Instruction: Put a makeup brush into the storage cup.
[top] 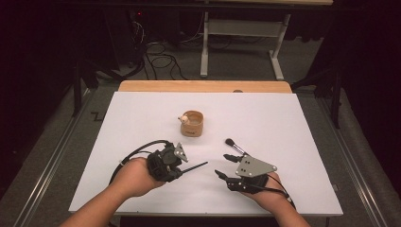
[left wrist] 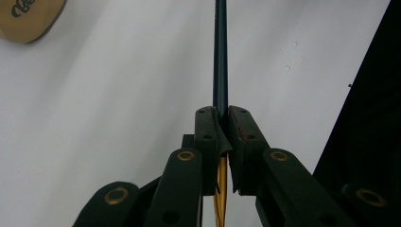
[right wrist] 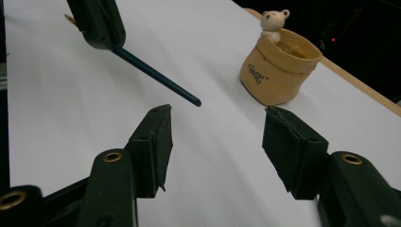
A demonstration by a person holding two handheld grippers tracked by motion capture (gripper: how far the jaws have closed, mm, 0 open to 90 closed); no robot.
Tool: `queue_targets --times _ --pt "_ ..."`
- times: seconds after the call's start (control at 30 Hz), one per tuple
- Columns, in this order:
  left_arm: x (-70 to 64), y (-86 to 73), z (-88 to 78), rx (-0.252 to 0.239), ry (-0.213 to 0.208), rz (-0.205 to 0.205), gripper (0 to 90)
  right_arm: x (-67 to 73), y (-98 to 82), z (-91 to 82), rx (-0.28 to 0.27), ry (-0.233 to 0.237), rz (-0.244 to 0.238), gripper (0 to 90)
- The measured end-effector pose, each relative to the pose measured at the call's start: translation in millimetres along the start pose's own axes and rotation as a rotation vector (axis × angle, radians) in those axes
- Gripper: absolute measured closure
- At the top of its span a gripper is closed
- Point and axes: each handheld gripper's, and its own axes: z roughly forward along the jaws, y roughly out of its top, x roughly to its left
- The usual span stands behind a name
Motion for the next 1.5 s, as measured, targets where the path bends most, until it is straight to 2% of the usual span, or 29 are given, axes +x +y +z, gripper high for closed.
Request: queue_targets --times 0.33,0.43,0.57,0.7,0.87,0.9,0.93,1.3,1.5 --pt "-3.0 3.1 7.3 0.019 0.001 0.021 83.0 10.4 -3.5 8.9 0.043 0.011 -0.069 45.2" --pt "-4.3 4.0 9.6 0.028 -0.001 0.028 83.0 13.9 -5.0 12.3 0.063 0.012 -0.125 46.7" --pt "-6.8 5.2 11.5 0.033 -0.008 0.034 83.0 18.1 -6.4 16.4 0.077 0.016 -0.151 48.0" --pt "-10.0 5.8 12.8 0.041 -0.016 0.05 83.0 20.3 -7.2 18.6 0.09 0.019 -0.16 49.3" --pt "-12.8 6.3 13.9 0.048 -0.022 0.063 83.0 20.7 -8.2 21.0 0.107 0.043 -0.19 51.3" --pt "-13.4 6.4 14.2 0.048 -0.023 0.065 83.0 21.6 -8.6 20.9 0.117 0.045 -0.179 51.4" --pt "-13.8 6.5 14.5 0.047 -0.024 0.065 83.0 21.2 -8.8 21.5 0.126 0.045 -0.19 51.7" --pt "-17.8 10.4 15.1 0.047 -0.036 0.082 83.0 19.6 -10.1 27.8 0.162 0.067 -0.196 55.5" --pt "-21.3 13.4 18.1 0.057 -0.041 0.09 83.0 21.9 -8.9 29.8 0.17 0.083 -0.219 57.5"
